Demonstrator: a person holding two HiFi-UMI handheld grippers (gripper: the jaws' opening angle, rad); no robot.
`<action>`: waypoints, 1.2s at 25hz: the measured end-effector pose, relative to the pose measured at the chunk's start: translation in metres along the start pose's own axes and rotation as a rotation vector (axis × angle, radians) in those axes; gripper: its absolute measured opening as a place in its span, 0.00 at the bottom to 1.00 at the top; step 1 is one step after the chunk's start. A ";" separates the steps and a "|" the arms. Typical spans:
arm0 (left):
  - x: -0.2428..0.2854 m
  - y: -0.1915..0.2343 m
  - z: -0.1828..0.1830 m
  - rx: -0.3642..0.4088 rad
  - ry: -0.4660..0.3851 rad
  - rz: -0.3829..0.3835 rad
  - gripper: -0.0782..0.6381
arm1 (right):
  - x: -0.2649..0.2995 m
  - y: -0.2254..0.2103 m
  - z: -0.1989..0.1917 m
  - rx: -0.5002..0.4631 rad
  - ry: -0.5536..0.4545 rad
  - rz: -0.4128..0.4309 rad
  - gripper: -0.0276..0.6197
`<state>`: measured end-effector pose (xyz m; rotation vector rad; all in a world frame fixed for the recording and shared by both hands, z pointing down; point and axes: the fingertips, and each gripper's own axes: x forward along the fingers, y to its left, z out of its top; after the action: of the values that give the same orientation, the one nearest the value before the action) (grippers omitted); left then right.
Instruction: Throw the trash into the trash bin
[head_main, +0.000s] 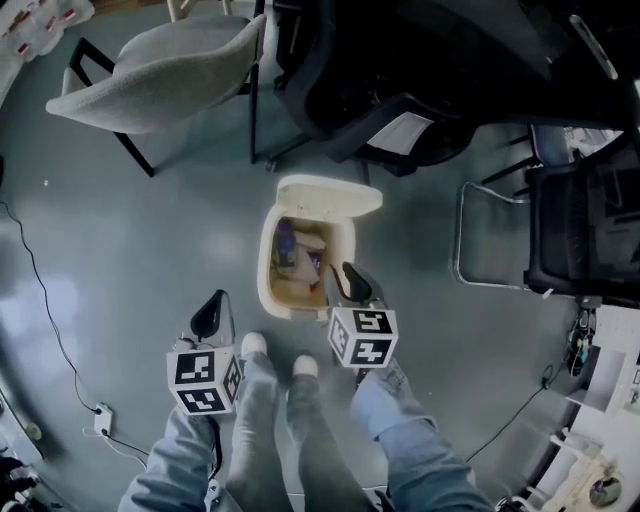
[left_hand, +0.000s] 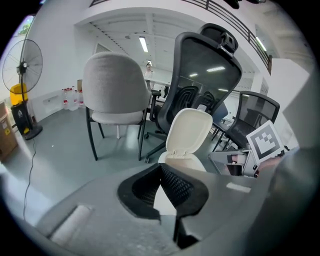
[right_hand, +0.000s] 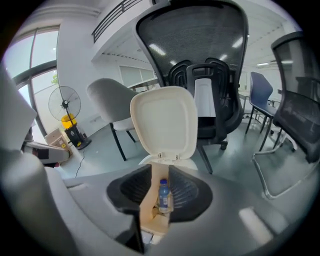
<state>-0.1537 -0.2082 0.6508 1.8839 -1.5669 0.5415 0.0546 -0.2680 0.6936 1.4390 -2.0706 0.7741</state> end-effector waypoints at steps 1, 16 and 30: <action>-0.008 -0.006 0.005 0.000 -0.005 0.001 0.12 | -0.013 -0.002 0.003 0.020 0.004 -0.008 0.17; -0.155 -0.094 0.121 -0.017 -0.122 -0.023 0.12 | -0.225 0.023 0.111 -0.089 -0.061 0.023 0.05; -0.279 -0.102 0.249 0.056 -0.388 -0.014 0.12 | -0.376 -0.019 0.216 0.025 -0.361 -0.176 0.05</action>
<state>-0.1326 -0.1681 0.2665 2.1343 -1.7919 0.2210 0.1744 -0.1750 0.2872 1.8584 -2.1548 0.4995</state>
